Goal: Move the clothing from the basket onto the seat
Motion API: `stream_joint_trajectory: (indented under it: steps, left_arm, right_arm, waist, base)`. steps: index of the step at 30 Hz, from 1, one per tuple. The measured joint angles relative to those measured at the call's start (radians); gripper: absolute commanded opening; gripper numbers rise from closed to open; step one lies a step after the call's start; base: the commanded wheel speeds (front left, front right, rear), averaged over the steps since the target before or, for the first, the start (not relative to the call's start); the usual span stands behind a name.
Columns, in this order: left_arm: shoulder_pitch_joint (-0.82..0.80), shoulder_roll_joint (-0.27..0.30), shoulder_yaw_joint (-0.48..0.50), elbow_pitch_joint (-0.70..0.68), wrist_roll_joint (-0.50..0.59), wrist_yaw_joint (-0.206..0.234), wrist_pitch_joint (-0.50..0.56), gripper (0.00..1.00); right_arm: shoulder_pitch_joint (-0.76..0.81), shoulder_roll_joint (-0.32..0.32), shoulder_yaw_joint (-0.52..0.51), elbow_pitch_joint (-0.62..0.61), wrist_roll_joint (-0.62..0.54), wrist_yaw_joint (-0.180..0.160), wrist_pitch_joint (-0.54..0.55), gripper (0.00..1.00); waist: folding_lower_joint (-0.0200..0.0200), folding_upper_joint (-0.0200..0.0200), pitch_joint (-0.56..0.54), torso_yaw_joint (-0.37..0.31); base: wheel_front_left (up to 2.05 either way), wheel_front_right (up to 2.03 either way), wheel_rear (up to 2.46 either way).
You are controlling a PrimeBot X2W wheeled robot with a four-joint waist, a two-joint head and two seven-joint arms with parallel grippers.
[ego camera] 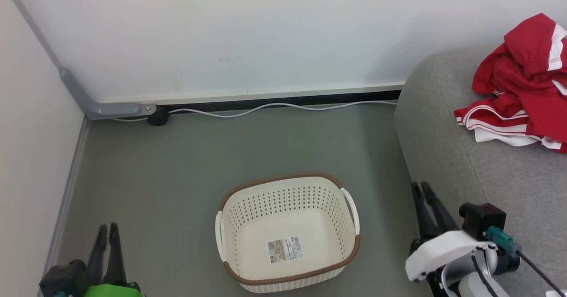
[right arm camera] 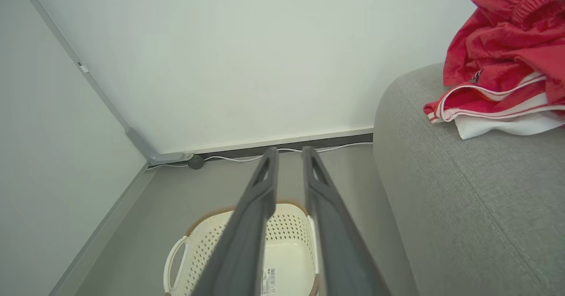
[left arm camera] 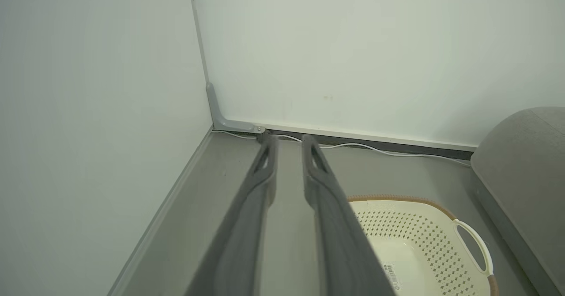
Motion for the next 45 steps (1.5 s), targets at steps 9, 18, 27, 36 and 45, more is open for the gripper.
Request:
stream_joint_trajectory:
  steps: [9, 18, 27, 36, 45]
  left_arm:
    - [0.002, -0.029, -0.011, 0.034, -0.039, -0.006, 0.011, 0.0]
    - [0.002, -0.04, 0.005, 0.039, -0.173, -0.024, 0.04, 0.0]
    - [0.0, -0.051, 0.025, 0.05, -0.272, -0.049, 0.073, 0.0]
    - [-0.018, -0.059, 0.045, 0.065, -0.392, -0.071, 0.109, 0.0]
    - [-0.032, -0.068, 0.062, 0.079, -0.484, -0.086, 0.135, 0.0]
  right_arm:
    - [0.039, 0.009, -0.002, 0.028, 0.043, 0.01, 0.0, 0.0]
    - [0.039, 0.012, -0.031, 0.021, 0.18, 0.028, 0.018, 0.0]
    - [0.037, 0.017, -0.069, 0.021, 0.294, 0.045, 0.044, 0.0]
    - [0.032, 0.017, -0.108, 0.021, 0.422, 0.066, 0.074, 0.0]
    - [0.021, 0.017, -0.137, 0.026, 0.528, 0.081, 0.096, 0.0]
  waist:
    - [0.0, 0.0001, 0.002, 0.0]
    - [0.0, 0.0001, 0.004, 0.0]
    - [0.0, 0.0001, 0.006, 0.001]
    - [0.0, 0.0001, 0.008, 0.002]
    - [0.0, 0.0001, 0.01, 0.002]
  base:
    - [0.0, 0.0, 0.0]
    - [0.0, 0.0, 0.0]
    - [0.0, 0.0, 0.0]
    - [0.0, 0.0, 0.0]
    - [0.0, 0.0, 0.0]
